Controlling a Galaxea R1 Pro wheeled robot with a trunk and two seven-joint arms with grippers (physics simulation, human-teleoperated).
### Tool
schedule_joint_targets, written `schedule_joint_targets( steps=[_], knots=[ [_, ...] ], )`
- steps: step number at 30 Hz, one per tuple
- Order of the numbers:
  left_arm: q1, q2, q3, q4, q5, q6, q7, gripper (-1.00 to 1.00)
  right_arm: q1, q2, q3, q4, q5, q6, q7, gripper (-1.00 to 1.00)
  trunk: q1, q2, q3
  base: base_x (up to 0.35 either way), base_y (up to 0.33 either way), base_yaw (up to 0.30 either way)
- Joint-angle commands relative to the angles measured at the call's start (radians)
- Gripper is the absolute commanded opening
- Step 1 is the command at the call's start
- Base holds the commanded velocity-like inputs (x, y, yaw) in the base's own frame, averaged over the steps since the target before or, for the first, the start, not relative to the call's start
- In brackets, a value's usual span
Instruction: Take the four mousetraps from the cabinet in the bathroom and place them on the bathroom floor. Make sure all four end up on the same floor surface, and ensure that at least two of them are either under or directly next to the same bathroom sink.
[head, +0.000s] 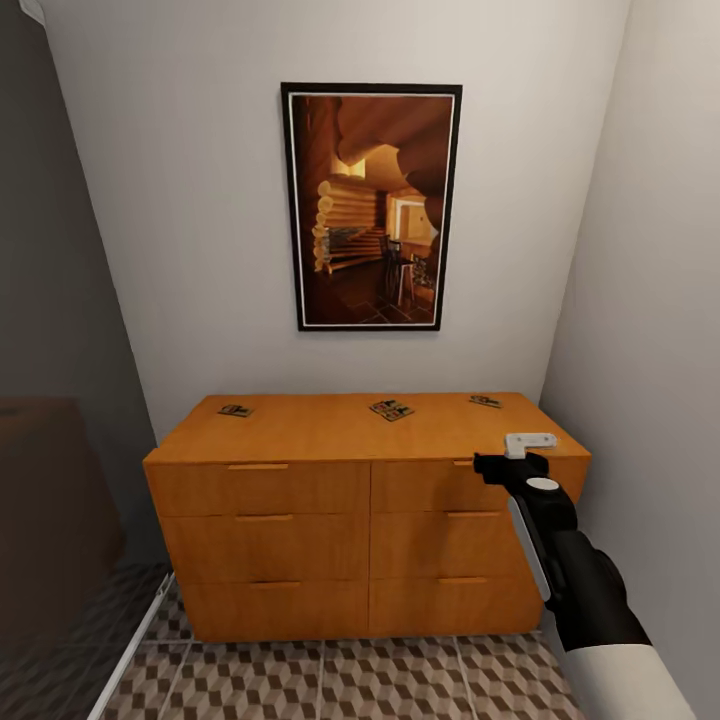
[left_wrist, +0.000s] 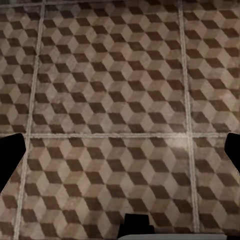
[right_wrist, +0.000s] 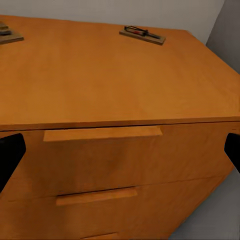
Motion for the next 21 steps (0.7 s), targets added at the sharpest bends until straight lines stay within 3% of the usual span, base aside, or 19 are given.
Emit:
schedule_joint_targets(
  steps=[1, 11, 16, 21],
  knots=[
    [0.000, 0.000, 0.000, -0.001, -0.001, -0.001, 0.003, 1.00, -0.001, 0.000, 0.001, -0.001, 0.008, 0.007, 0.003, 1.00, 0.001, 0.000, -0.001, 0.329, 0.000, 0.000],
    [0.000, 0.000, 0.000, -0.001, 0.000, -0.001, 0.003, 1.00, -0.001, -0.006, 0.002, -0.001, 0.008, 0.005, 0.012, 1.00, 0.001, 0.000, -0.001, 0.337, 0.000, 0.000],
    [0.000, 0.000, 0.000, -0.001, 0.000, -0.001, 0.003, 1.00, -0.001, -0.028, 0.002, -0.001, 0.008, 0.005, 0.028, 1.00, 0.001, 0.000, -0.001, 0.322, 0.000, 0.000],
    [0.000, 0.000, -0.001, -0.001, 0.000, -0.001, 0.003, 1.00, -0.001, -0.048, 0.003, -0.001, 0.008, 0.005, 0.068, 1.00, 0.001, 0.000, -0.001, 0.111, 0.000, 0.000]
  ],
)
